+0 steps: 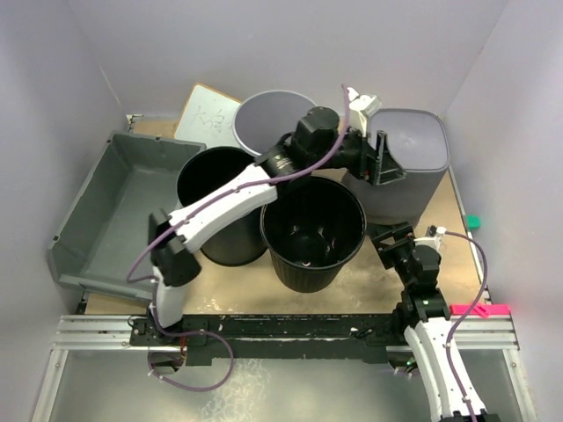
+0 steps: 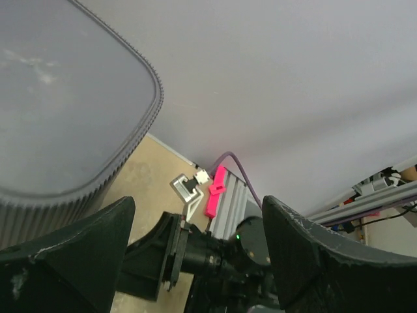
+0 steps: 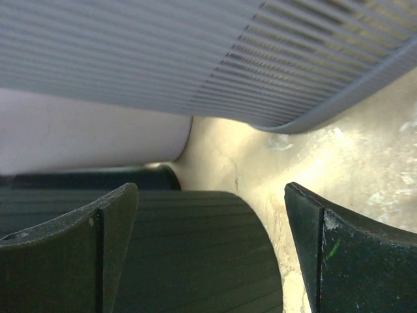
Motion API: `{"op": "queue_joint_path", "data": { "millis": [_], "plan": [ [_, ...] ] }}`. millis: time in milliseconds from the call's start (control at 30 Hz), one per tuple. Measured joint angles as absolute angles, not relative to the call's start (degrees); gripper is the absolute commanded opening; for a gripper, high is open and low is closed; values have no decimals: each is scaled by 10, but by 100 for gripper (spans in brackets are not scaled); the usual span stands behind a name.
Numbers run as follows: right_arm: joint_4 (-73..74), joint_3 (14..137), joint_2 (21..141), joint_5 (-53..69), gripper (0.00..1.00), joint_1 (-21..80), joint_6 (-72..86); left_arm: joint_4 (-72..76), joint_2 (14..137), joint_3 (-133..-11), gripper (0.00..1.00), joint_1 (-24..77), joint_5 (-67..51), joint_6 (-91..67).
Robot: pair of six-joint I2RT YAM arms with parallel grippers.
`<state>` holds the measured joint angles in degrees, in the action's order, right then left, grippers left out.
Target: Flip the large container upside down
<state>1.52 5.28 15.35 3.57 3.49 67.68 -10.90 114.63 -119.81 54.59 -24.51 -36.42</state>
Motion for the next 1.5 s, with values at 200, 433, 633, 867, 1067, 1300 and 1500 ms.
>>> {"op": "queue_joint_path", "data": {
  "millis": [200, 433, 633, 867, 1067, 1300, 1500],
  "plan": [
    [-128, 23, 251, 77, 96, 38, 677, -120, 977, -1066, 77, 546, -169, -328],
    [-387, 23, 520, 45, 100, 69, 727, -117, 857, -940, 77, 548, -86, -302],
    [-487, 64, 663, -89, 100, 61, 780, -153, 836, -887, 77, 548, -37, -298],
    [-534, 151, 691, -141, 100, 12, 782, -205, 783, -844, 78, 548, 20, -279],
    [-537, 150, 684, -142, 100, 98, 773, -203, 736, -836, 78, 548, 48, -273],
    [-590, 152, 775, -153, 100, 121, 775, -207, 735, -835, 78, 548, 58, -273],
    [-589, 214, 860, -149, 100, 34, 768, -208, 725, -825, 78, 548, 70, -274]
  ]
}}
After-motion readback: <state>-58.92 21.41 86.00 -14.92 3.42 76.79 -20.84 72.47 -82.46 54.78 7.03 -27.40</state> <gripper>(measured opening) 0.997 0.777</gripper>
